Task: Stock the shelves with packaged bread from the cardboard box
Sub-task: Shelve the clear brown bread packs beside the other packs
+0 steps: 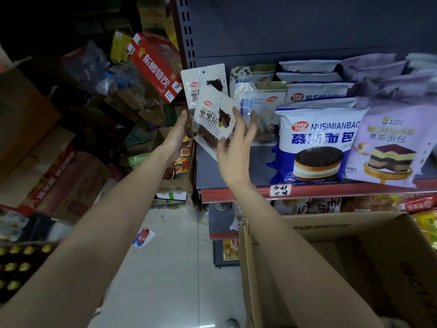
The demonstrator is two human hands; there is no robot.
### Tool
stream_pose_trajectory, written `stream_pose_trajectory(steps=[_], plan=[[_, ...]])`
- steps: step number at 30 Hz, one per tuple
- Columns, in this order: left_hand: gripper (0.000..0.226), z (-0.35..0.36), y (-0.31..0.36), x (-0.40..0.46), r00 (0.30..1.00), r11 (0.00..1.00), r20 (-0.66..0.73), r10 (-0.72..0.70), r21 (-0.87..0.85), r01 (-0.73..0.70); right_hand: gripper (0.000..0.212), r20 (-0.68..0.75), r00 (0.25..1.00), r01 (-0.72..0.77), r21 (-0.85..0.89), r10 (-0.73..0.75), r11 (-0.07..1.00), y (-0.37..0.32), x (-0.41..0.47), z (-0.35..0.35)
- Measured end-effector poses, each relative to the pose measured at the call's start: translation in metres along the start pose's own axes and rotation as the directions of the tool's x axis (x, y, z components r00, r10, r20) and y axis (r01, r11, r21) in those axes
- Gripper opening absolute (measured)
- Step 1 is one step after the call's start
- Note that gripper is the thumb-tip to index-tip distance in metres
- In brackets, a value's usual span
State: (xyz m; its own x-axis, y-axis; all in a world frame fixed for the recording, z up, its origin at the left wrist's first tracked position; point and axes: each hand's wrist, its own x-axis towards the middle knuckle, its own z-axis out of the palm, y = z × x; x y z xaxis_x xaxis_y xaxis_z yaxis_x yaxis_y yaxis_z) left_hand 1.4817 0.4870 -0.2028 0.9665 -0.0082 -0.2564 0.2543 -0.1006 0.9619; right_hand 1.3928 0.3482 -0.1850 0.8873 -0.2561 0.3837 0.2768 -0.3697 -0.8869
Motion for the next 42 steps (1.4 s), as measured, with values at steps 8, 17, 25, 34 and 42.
stream_pose_trajectory(steps=[8, 17, 25, 34, 42], plan=[[0.022, 0.019, 0.012, -0.07, 0.931, 0.982, -0.314, 0.188, 0.047, -0.183, 0.049, 0.155, 0.987, 0.06, -0.126, -0.04, 0.99, -0.006, -0.041, -0.04], [0.019, 0.095, -0.026, -0.234, 0.808, 0.678, 0.106, 0.58, 0.486, -0.551, 0.02, 0.462, 0.868, 0.044, -0.438, 0.184, 0.898, 0.045, -0.152, -0.213], [0.031, 0.216, -0.137, -0.285, 0.828, 0.479, 0.56, -0.032, 0.735, -0.479, 0.018, 0.435, 0.627, -0.122, -0.764, 0.646, 0.633, 0.154, -0.243, -0.361], [0.052, 0.328, -0.291, -0.335, 0.752, 0.395, 0.165, -0.638, 0.908, 0.137, 0.045, 0.274, 0.348, 0.036, -0.96, 0.897, 0.279, 0.233, -0.3, -0.39], [0.06, 0.363, -0.36, -0.37, 0.647, 0.367, -0.029, -0.762, 0.804, 0.468, 0.042, 0.13, 0.355, -0.103, -0.979, 0.926, 0.178, 0.268, -0.335, -0.372]])
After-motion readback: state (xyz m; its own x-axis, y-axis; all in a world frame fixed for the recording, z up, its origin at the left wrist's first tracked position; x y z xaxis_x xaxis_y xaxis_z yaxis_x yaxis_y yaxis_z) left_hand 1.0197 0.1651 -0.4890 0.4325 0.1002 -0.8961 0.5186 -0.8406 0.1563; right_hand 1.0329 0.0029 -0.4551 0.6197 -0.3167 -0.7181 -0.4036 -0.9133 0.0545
